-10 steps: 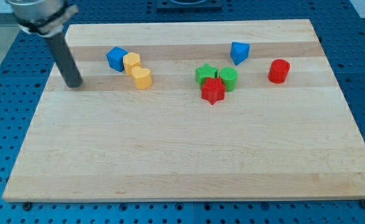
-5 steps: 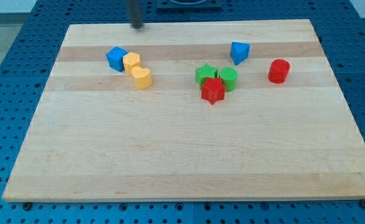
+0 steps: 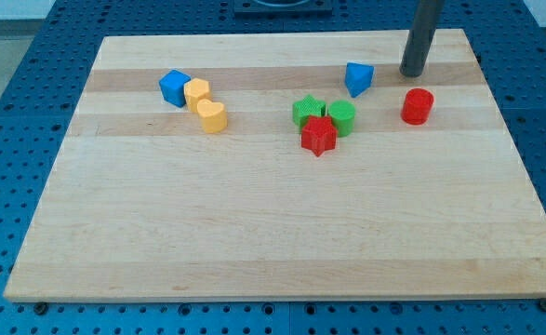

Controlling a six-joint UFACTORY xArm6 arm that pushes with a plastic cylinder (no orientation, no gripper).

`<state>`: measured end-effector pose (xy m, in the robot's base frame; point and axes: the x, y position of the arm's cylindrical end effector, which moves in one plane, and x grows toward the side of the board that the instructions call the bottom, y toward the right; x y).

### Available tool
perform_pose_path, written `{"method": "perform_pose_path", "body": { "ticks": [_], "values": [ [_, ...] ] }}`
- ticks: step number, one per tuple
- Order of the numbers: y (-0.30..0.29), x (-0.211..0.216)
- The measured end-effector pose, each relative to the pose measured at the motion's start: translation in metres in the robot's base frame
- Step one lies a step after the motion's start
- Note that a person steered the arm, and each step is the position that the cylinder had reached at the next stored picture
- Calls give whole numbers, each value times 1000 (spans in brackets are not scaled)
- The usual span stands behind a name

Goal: Put the blue triangle at the top side of the green circle

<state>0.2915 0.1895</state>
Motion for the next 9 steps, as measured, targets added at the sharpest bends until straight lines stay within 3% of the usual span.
{"method": "perform_pose_path", "body": {
  "ticks": [8,9],
  "values": [
    [-97,7],
    [-71,0]
  ]
}}
